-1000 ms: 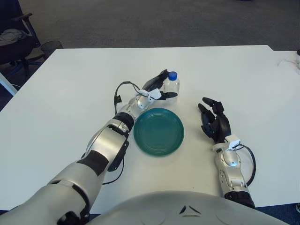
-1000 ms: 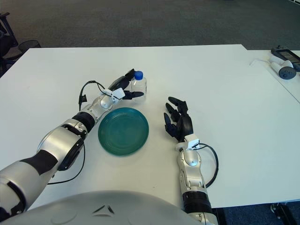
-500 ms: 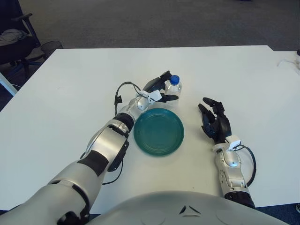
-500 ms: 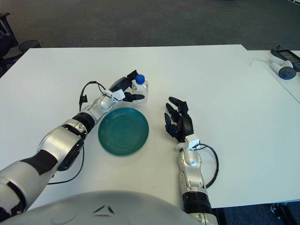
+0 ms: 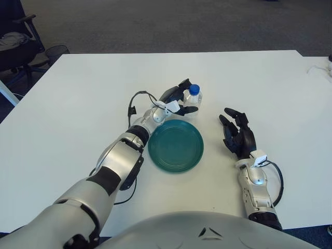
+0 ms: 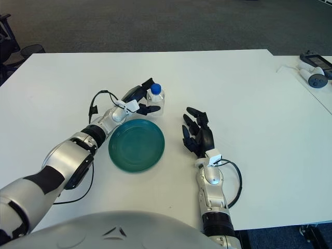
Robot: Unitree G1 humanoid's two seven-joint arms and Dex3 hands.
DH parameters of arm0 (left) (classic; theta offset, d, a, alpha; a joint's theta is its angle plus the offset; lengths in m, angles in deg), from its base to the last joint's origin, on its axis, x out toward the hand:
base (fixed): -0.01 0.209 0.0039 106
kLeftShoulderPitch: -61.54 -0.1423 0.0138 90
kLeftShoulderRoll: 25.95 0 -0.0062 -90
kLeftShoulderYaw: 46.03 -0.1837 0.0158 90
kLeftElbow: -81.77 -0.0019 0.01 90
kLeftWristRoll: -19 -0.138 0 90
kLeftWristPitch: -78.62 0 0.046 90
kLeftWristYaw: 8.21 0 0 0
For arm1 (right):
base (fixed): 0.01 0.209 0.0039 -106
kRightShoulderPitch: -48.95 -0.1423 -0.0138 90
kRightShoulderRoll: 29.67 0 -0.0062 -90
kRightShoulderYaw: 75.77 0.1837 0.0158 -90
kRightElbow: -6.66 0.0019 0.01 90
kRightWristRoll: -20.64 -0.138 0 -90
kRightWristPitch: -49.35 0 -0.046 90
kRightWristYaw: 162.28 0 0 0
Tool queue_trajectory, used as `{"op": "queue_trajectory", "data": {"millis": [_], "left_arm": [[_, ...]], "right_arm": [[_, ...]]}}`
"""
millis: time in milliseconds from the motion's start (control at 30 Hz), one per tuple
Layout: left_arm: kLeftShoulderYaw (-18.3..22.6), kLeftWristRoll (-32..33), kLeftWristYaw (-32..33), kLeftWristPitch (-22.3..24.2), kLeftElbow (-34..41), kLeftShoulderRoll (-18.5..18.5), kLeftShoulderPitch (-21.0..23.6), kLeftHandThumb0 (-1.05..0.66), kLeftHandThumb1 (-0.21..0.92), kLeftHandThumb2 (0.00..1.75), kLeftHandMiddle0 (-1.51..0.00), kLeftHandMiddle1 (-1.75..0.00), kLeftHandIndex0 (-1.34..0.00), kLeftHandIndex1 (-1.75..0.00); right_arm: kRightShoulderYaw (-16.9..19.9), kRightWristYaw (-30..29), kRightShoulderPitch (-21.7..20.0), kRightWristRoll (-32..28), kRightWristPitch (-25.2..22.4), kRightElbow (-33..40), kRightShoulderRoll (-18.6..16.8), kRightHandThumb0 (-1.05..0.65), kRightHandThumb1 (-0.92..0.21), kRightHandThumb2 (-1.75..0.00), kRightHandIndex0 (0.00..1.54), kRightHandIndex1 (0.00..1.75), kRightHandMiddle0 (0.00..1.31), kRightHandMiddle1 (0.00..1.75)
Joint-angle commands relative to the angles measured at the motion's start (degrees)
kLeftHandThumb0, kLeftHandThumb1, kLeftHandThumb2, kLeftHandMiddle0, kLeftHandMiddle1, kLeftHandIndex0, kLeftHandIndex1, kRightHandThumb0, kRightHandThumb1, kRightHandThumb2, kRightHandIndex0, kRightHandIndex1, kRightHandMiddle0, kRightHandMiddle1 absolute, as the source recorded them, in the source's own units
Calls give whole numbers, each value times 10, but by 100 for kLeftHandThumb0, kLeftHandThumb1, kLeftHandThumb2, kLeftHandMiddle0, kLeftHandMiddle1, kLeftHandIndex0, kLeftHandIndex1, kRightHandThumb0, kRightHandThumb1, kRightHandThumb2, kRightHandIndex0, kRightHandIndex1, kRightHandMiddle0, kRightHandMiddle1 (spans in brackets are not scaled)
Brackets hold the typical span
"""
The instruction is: Put the bottle into the plate.
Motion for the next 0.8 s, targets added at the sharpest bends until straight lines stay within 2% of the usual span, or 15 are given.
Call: {"op": "queue_trajectory", "data": {"millis": [0,100,167,267,433,767], "left_arm": [[-6,-11,-2,7,-13,-1,-8,-72,55,58,-67,-155,-53,-175],[-4,-8,-1,8,-13,1,-10,-70,53,61,-69,-160,-56,-175],[-2,-5,0,8,-14,3,-11,-58,39,93,-70,-167,-69,-160],[1,-1,0,9,-15,5,-12,-53,31,110,-73,-172,-76,-152],[11,7,7,10,-16,11,-14,-52,26,118,-78,-174,-80,-149],[39,29,23,-10,-11,16,-12,-53,22,123,-94,-175,-83,-147]], "right_arm": [[3,1,35,-5,-22,-40,-4,-63,-92,-52,42,9,0,94],[4,1,35,-6,-20,-41,-5,-62,-92,-52,42,9,0,96],[4,0,35,-6,-18,-42,-5,-62,-92,-52,43,9,0,97],[4,-1,34,-5,-14,-45,-5,-61,-92,-51,43,10,0,98],[4,1,32,-6,-11,-49,-4,-61,-92,-52,43,10,0,97],[4,4,31,-12,-11,-52,-5,-61,-90,-51,43,10,0,96]]}}
